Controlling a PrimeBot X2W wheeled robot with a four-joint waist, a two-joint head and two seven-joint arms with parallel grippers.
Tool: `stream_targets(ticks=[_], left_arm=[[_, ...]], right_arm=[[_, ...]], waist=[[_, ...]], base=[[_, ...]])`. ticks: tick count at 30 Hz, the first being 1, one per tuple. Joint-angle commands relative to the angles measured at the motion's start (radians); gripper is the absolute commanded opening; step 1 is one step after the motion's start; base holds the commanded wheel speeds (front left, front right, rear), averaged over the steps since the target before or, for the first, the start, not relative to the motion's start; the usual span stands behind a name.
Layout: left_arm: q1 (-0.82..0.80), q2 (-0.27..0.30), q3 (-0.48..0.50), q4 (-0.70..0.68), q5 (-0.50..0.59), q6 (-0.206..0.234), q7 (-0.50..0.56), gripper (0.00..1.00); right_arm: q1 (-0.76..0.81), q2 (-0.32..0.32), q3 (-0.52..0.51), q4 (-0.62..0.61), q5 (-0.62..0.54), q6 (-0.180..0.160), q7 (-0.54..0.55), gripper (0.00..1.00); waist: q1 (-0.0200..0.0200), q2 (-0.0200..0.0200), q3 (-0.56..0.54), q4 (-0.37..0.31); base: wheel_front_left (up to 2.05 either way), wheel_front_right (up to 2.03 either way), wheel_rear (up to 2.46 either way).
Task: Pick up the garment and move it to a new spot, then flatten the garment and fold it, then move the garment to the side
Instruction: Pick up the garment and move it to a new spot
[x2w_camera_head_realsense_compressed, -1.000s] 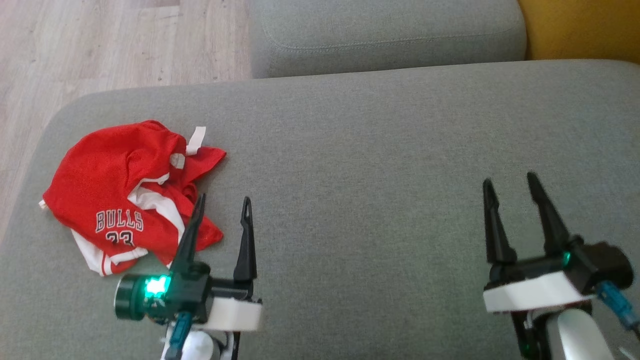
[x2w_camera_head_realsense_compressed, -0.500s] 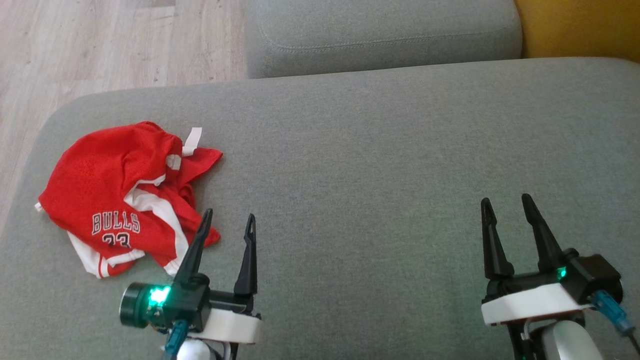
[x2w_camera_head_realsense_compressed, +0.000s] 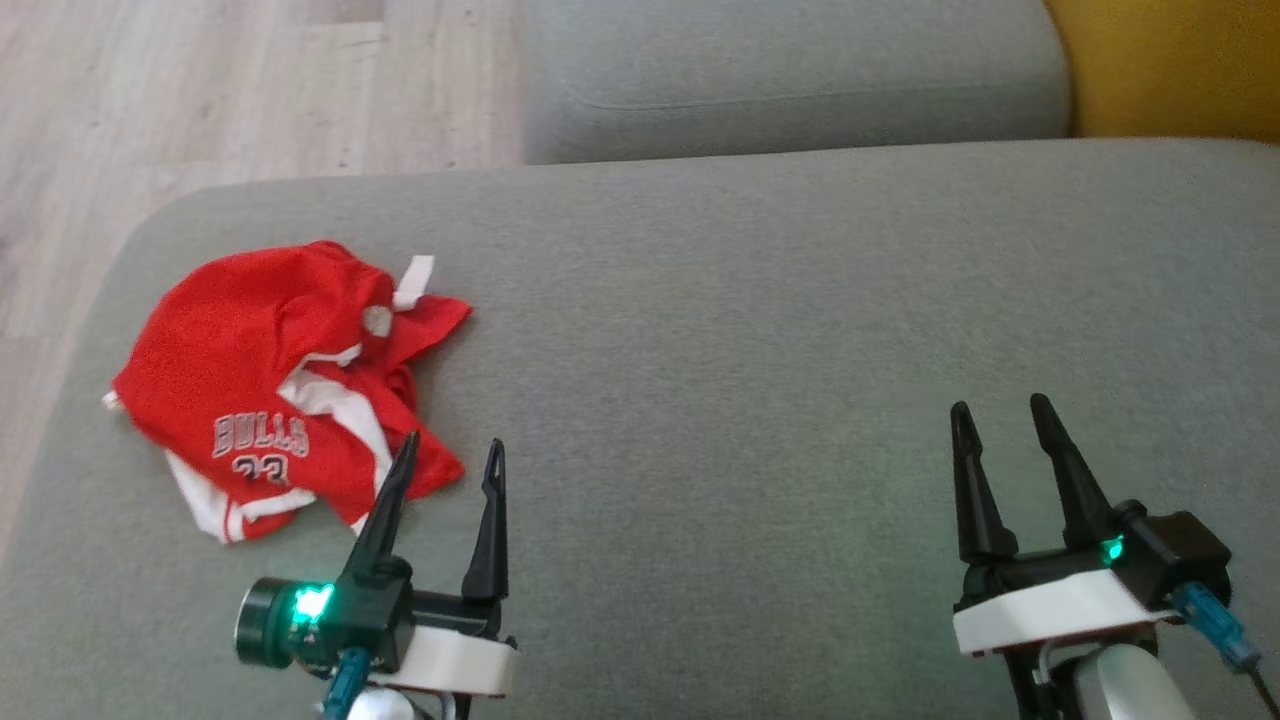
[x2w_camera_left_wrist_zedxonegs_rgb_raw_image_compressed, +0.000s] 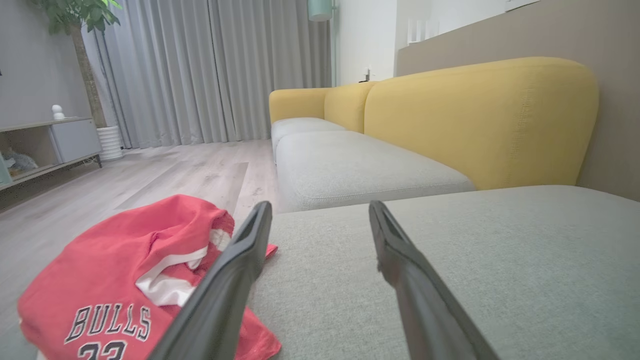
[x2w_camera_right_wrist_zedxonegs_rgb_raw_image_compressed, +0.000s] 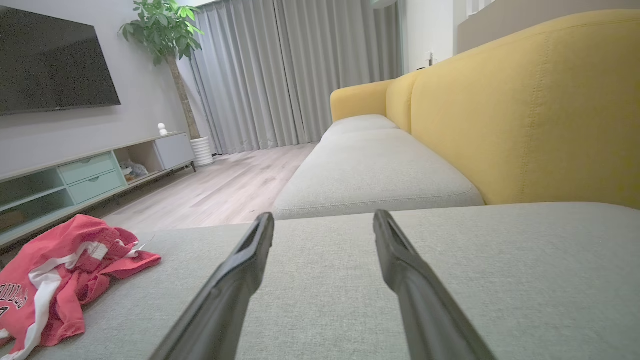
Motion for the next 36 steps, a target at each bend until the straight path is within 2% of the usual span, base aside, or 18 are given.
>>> stream_targets(ticks=[1, 26, 33, 36], left_arm=[[-0.026, -0.003, 0.044, -0.030, 0.010, -0.005, -0.010, 1.00], [0.046, -0.012, 0.133, -0.011, 0.061, -0.043, -0.010, 1.00], [0.049, -0.014, 0.145, -0.018, 0.065, -0.045, -0.010, 1.00], [0.023, -0.001, 0.141, -0.007, 0.076, -0.064, -0.010, 1.00]], right_arm=[[-0.030, -0.007, 0.031, -0.026, 0.009, -0.001, -0.011, 1.00], [0.020, -0.007, 0.113, -0.019, 0.021, -0.001, -0.011, 1.00], [0.015, -0.007, 0.122, -0.019, 0.020, -0.001, -0.011, 1.00], [-0.002, -0.007, 0.136, -0.021, 0.010, -0.001, -0.011, 1.00]], waist=[[0.0000, 0.0000, -0.007, 0.023], [0.0000, 0.0000, -0.058, 0.282], [0.0000, 0.0000, -0.043, 0.298], [0.0000, 0.0000, -0.017, 0.281]], base=[[0.00, 0.00, 0.00], [0.00, 0.00, 0.00], [0.00, 0.00, 0.00], [0.00, 0.00, 0.00]])
